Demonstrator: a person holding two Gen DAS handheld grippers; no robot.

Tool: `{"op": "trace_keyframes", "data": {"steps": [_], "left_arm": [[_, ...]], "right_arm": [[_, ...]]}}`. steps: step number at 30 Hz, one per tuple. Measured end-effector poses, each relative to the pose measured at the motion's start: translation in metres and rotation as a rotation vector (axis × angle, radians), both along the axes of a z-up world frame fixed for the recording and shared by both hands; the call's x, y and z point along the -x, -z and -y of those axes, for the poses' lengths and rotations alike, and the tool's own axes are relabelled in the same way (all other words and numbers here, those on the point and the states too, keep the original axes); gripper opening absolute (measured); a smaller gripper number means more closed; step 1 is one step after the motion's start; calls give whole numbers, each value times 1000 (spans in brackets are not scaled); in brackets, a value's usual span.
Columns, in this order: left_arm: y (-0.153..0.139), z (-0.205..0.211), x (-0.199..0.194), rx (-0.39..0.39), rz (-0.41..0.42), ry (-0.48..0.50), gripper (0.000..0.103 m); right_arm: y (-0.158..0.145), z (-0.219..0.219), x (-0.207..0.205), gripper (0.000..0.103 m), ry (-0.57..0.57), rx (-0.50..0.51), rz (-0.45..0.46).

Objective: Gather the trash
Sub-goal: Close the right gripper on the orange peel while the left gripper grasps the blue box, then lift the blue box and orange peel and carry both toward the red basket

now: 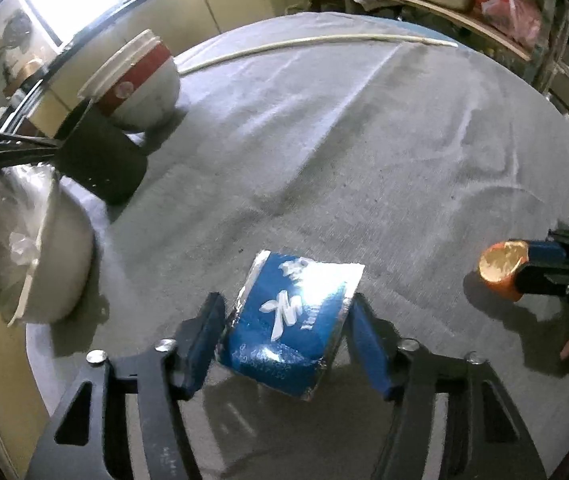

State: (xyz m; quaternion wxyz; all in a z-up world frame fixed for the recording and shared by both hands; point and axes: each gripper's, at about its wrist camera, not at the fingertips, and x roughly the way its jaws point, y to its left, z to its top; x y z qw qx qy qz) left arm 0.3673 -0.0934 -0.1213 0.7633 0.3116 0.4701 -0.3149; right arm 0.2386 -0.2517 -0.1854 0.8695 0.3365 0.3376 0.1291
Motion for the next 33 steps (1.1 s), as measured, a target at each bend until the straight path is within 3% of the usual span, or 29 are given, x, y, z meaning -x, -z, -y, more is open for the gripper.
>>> {"op": "trace_keyframes", "data": {"steps": [3,6,11,14,17,33], "left_arm": [[-7,-5,10,23,-9,-44,61],[-19,-8,29,-2,22,-79,61],[-52,-17,80,10,53,-111,61],[-72,-18,117,48,69,-107,61],[-89,-17,151,39,109,-114,61],[-143,-12,258,0,345,-141,61]], "right_arm": [[-2,-3,1,32,2,19,3],[-6,-4,7,32,19,37,10],[-15,-7,26,32,5,44,-19],[-35,-11,45,32,-12,86,4],[-57,-14,68,32,-30,125,32],[-142,-10,206,32,-20,268,143]]}}
